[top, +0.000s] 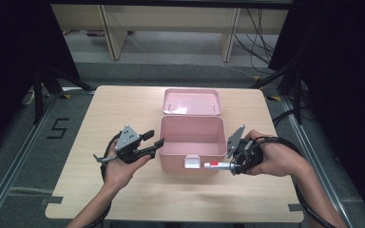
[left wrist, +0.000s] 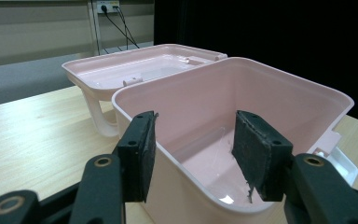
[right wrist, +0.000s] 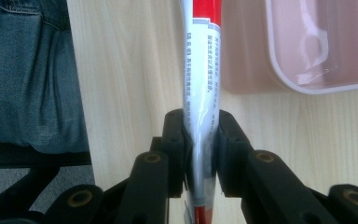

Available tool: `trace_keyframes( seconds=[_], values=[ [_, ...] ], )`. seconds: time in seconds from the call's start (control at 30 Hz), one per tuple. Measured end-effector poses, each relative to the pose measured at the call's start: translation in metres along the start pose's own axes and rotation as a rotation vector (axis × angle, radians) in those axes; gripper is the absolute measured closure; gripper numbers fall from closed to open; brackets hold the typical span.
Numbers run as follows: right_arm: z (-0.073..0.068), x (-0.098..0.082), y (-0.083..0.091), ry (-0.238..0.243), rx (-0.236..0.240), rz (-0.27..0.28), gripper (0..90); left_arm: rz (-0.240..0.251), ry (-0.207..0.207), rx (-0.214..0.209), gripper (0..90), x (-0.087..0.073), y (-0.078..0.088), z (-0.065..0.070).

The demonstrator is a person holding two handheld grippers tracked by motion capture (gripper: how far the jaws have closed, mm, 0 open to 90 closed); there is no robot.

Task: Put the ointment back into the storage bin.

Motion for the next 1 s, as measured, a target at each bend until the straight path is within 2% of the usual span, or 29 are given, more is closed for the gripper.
trace_keyframes(
  seconds=[0.1, 0.23, 0.27, 0.33, 0.37, 0.4, 0.47, 0.5, 0.57, 0.6, 0.63, 0.73, 0.77, 0.8, 0.83, 1.0],
  values=[
    [0.003, 0.001, 0.002, 0.021, -0.003, 0.007, 77.0, 0.001, 0.001, 0.001, 48.5, 0.0, 0.0, 0.0],
    [0.003, 0.002, 0.004, 0.014, -0.009, 0.01, 77.1, 0.001, 0.001, 0.0, 48.5, 0.0, 0.0, 0.0],
    [0.003, 0.002, 0.005, 0.0, -0.01, 0.011, 77.0, 0.001, 0.001, 0.0, 48.5, 0.0, 0.0, 0.0],
    [0.005, 0.003, 0.006, 0.024, -0.012, 0.019, 77.1, 0.001, 0.002, 0.0, 48.5, 0.0, 0.0, 0.0],
    [0.003, 0.002, 0.008, -0.022, -0.024, 0.006, 77.1, 0.001, 0.001, 0.0, 48.5, 0.0, 0.0, 0.0],
    [0.004, 0.003, 0.008, 0.004, -0.014, 0.015, 77.1, 0.0, 0.001, 0.0, 48.5, 0.0, 0.0, 0.0],
    [0.004, 0.003, 0.01, -0.016, -0.026, 0.01, 77.1, 0.001, 0.001, 0.002, 48.5, 0.0, 0.0, 0.0],
    [0.006, 0.004, 0.01, 0.013, -0.019, 0.022, 77.0, 0.001, 0.001, 0.002, 48.5, 0.0, 0.0, 0.0],
    [0.007, 0.005, 0.012, 0.015, -0.023, 0.031, 77.0, 0.001, 0.001, 0.002, 48.5, 0.0, 0.0, 0.0],
    [0.006, 0.005, 0.013, -0.015, -0.031, 0.028, 77.0, 0.001, 0.002, 0.001, 48.5, 0.0, 0.0, 0.0],
    [0.008, 0.006, 0.014, 0.014, -0.03, 0.037, 77.1, 0.001, 0.001, 0.0, 48.5, 0.0, 0.0, 0.0],
    [0.009, 0.007, 0.016, 0.015, -0.033, 0.042, 77.1, 0.001, 0.002, 0.0, 48.5, 0.0, 0.0, 0.0],
    [0.007, 0.007, 0.018, -0.023, -0.038, 0.034, 77.1, 0.001, 0.001, 0.0, 48.5, 0.0, 0.0, 0.0],
    [0.01, 0.007, 0.018, 0.005, -0.036, 0.042, 77.1, 0.001, 0.002, 0.0, 48.5, 0.0, 0.0, 0.0],
    [0.009, 0.007, 0.019, -0.014, -0.041, 0.042, 77.1, 0.001, 0.002, -0.001, 48.5, 0.0, 0.0, 0.0],
    [0.013, 0.011, 0.02, 0.024, -0.04, 0.065, 77.1, 0.006, 0.003, -0.002, 48.5, 0.0, -0.001, 0.0]
  ],
)
Point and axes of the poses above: each handheld gripper's, and its own axes: y roughly backward along the jaws, x roughly out of its top, z roughly to its right, the point moved 4 cm from there along -y, roughly forward along the jaws, and after that the axes turned 10 degrees about z, right-handed, at the moved point
